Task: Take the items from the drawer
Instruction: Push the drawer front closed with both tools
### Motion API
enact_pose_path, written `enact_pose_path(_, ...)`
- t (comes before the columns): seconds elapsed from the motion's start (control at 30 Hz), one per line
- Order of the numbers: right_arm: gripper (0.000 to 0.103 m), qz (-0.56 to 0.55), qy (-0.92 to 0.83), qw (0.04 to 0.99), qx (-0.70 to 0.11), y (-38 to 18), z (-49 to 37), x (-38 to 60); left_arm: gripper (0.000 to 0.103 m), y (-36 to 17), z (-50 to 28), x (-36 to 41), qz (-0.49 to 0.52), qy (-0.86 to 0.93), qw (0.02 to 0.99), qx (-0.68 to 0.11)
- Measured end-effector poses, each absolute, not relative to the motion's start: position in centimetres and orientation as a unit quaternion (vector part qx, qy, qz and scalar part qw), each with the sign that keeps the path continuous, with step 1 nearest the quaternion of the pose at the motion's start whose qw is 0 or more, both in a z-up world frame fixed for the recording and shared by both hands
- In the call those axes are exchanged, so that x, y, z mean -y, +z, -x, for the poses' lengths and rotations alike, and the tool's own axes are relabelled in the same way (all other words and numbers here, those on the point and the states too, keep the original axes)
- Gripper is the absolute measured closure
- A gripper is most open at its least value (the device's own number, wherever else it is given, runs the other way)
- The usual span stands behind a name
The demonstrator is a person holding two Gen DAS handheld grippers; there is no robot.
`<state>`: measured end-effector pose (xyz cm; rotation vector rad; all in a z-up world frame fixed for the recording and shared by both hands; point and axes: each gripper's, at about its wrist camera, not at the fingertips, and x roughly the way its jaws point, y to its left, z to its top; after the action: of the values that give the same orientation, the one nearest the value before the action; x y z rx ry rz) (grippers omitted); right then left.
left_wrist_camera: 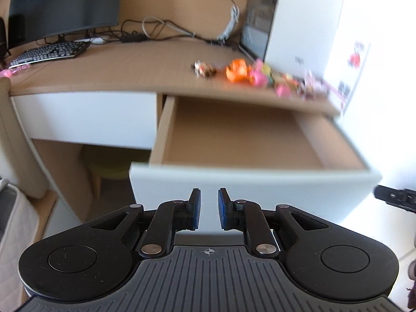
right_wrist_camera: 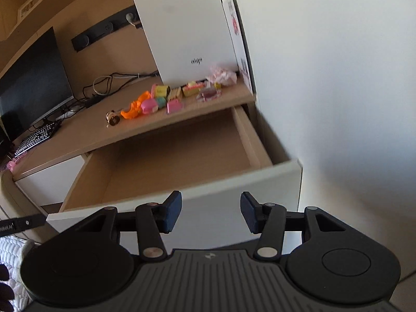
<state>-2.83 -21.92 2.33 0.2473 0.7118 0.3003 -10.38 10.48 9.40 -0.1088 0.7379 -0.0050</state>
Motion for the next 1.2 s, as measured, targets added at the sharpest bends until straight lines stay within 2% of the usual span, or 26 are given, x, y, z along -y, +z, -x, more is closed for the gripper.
enact_pose_path(0.1, 0.053, -0.103, 0.144, 0.916, -0.360, -0.9, 4.0, 20.7, 0.087, 6.6, 11.0, -8.7, 0.034, -0.004, 0.931, -0.363)
enact_pose_path(0.3, 0.053, 0.012, 0.151, 0.938, -0.312, -6.0, 5.1, 16.6, 0.086, 0.8, 10.2, -5.9, 0.006, -0.009, 0.938, -0.348)
enact_pose_path(0.43, 0.053, 0.023, 0.144, 0.945, -0.294, -7.8, 3.9, 15.5, 0.086, -1.1, 9.4, -5.3, 0.001, -0.006, 0.942, -0.336)
enact_pose_path(1.2, 0.053, 0.042, 0.113, 0.957, -0.264, -10.0, -0.8, 14.2, 0.085, -3.1, 4.2, -6.7, 0.041, 0.014, 0.948, -0.316)
